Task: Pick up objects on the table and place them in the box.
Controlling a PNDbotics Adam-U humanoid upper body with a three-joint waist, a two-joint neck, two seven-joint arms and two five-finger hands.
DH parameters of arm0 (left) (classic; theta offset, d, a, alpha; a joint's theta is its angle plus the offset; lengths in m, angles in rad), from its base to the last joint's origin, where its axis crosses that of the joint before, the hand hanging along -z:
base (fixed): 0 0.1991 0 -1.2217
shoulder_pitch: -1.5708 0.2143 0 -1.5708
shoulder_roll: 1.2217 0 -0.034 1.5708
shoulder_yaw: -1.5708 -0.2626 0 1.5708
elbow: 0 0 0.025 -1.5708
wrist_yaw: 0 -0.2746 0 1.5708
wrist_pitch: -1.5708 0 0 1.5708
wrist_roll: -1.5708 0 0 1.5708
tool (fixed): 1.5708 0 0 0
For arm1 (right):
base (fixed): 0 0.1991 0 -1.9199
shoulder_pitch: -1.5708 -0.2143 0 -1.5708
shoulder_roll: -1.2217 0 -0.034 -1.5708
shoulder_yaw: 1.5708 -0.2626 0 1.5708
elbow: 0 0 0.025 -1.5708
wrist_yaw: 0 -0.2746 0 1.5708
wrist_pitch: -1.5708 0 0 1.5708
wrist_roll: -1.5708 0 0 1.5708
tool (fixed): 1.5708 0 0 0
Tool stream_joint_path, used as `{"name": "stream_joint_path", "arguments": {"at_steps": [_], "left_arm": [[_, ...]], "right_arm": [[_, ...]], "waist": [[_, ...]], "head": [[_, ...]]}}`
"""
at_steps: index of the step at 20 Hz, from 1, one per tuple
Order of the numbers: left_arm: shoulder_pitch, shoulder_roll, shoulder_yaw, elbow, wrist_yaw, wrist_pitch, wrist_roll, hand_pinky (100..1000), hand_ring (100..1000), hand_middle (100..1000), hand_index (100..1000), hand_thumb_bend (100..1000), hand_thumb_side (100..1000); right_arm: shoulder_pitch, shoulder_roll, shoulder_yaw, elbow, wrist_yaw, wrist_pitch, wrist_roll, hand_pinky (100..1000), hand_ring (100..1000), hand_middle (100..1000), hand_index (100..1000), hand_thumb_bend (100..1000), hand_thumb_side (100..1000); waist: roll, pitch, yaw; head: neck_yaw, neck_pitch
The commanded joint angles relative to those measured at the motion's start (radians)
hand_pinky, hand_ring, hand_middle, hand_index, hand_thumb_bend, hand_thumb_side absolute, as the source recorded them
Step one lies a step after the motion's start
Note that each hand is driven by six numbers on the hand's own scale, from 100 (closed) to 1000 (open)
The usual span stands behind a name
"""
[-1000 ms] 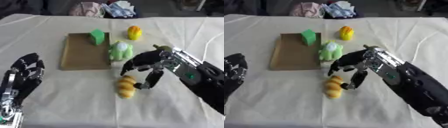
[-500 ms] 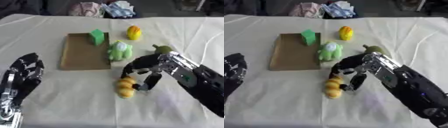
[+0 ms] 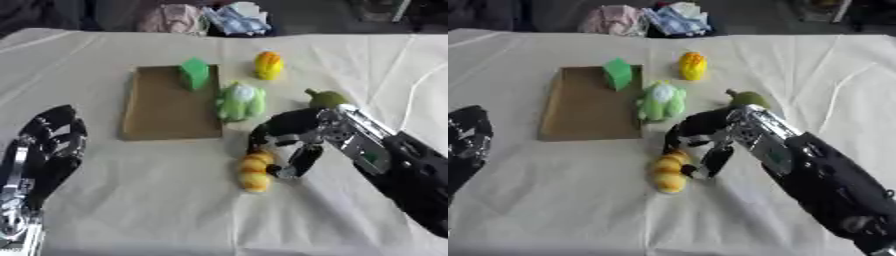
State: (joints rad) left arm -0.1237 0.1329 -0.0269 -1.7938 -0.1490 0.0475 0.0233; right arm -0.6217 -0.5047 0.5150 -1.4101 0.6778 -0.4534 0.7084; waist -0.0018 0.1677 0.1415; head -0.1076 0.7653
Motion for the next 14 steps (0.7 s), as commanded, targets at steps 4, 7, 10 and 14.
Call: {"name": "stream_joint_path", "arguments": {"at_steps": [4,7,10,14], "left_arm": [[-0.008,0.012,0.004,-0.016,0.002,-0.002,0.002,735,838,735,802,162,331],[-0.007,0.012,0.004,-0.016,0.002,-0.002,0.002,735,838,735,802,162,331],[-0.006,0.012,0.004,-0.016,0.002,-0.002,0.002,735,838,735,802,162,334],[-0.005,0.014,0.004,-0.016,0.002,-0.002,0.001,736,837,735,803,162,333]], "right_arm": [[-0.002,-0.031,-0.065,-0.050,-0.025,0.011,-0.069,751,707,643,440,100,100],[-0.003,-0.042,-0.076,-0.084,-0.051,0.029,-0.122,746,700,632,429,100,100],[-0.008,-0.055,-0.074,-0.120,-0.081,0.033,-0.170,746,703,633,437,100,100],[-0.031,-0.074,-0.073,-0.162,-0.145,0.046,-0.182,743,702,632,443,100,100]], "waist": [[-0.002,-0.012,-0.004],[-0.002,-0.012,-0.006],[-0.003,-0.013,-0.007],[-0.004,-0.015,-0.010]], "head": [[0.002,0.005],[0.003,0.005],[0.002,0.005],[0.001,0.005]]}}
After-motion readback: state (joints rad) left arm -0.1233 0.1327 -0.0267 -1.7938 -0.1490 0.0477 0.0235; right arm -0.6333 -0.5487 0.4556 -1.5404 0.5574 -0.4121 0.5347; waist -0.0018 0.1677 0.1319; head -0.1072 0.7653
